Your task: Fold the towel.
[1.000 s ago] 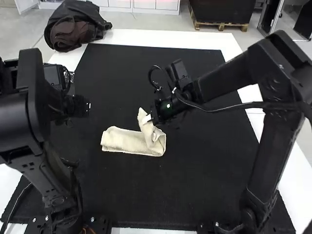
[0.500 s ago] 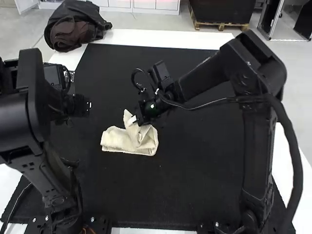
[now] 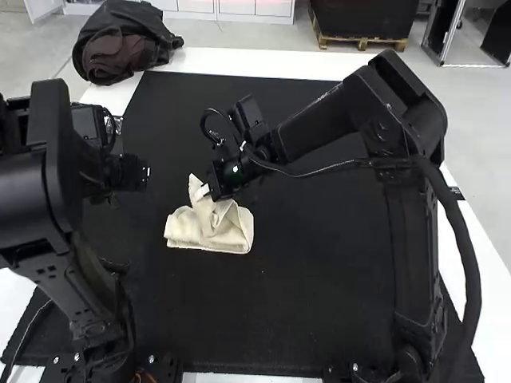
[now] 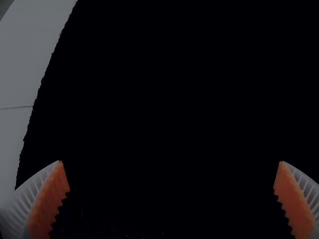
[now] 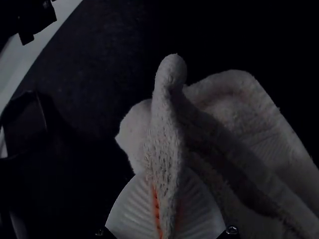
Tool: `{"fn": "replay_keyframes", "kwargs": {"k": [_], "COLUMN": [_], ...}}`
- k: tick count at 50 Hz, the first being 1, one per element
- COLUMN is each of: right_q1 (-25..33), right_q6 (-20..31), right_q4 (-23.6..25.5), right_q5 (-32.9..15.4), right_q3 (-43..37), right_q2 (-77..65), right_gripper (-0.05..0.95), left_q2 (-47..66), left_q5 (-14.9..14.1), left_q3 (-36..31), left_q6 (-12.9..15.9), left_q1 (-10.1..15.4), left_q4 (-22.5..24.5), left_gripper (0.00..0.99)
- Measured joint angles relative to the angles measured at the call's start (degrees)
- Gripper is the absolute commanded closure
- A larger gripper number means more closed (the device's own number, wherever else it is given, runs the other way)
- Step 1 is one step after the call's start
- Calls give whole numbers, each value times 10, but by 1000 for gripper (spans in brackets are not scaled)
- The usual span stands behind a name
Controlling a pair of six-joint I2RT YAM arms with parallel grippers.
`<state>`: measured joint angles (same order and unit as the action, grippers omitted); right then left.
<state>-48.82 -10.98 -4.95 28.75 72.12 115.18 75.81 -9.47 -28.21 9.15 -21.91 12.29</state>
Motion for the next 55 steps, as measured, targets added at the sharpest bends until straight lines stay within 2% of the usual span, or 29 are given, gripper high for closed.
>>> {"fn": "replay_keyframes", "kwargs": {"k": [19, 27, 36, 39, 41, 49, 55], "right_q1": [-22, -26, -28, -28, -28, -28, -23], "right_q6": [-3, -13, -17, -17, -18, -18, -17], "right_q4": [-1, -2, -3, -3, -3, 0, 26], "right_q5": [0, 2, 3, 3, 3, 2, 3], "right_q3": [51, 64, 72, 76, 80, 87, 88], "right_q2": [34, 41, 43, 43, 43, 43, 42], "right_gripper": [905, 505, 202, 46, 10, 11, 20], "left_q2": [0, 0, 0, 0, 0, 0, 0], "left_q5": [0, 0, 0, 0, 0, 0, 0], "left_q3": [0, 0, 3, 7, 8, 8, 7], "left_q6": [0, 0, 0, 0, 0, 0, 0], "left_q1": [0, -6, -6, -6, -6, -6, -6], "left_q4": [0, -1, 0, 0, -1, -2, -3], "left_gripper": [34, 34, 34, 34, 34, 34, 34]}}
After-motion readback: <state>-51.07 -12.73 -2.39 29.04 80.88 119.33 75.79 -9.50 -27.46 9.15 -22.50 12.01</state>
